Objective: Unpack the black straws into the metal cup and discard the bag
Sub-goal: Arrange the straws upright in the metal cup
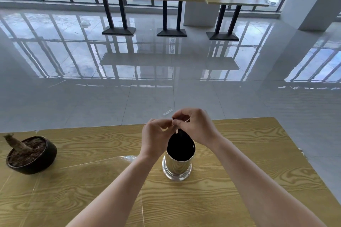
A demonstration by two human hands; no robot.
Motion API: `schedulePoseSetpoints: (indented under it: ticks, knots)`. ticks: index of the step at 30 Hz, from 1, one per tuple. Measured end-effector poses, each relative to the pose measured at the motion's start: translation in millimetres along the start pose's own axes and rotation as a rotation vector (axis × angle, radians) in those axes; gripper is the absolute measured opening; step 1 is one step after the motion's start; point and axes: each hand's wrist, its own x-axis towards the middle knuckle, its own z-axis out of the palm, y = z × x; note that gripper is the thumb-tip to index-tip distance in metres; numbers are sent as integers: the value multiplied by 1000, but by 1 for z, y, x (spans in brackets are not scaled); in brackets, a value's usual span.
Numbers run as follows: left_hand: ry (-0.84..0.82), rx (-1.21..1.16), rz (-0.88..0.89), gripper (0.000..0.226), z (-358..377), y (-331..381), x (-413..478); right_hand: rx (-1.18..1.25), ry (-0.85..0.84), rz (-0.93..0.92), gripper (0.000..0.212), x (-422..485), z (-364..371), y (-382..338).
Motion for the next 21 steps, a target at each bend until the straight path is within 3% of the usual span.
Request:
schedulePoseSetpoints:
  ticks: [3,6,10,12,21]
  knots:
    - [48,-17,-39,12,1,-8,-5,-12,4,19,17,3,-6,8]
    - [87,6,-27,17,0,-16,-11,-172,27,87,23,6,-11,24]
    - [109,-7,-34,23,2,-21,-19,-326,-266,45,35,6,3,31]
    - [119,-8,-23,20,4,-23,-23,-344,-324,52,38,7,11,32]
    - [127,-7,-49,14,2,-29,-22,-315,-294,-56,18,10,21,35]
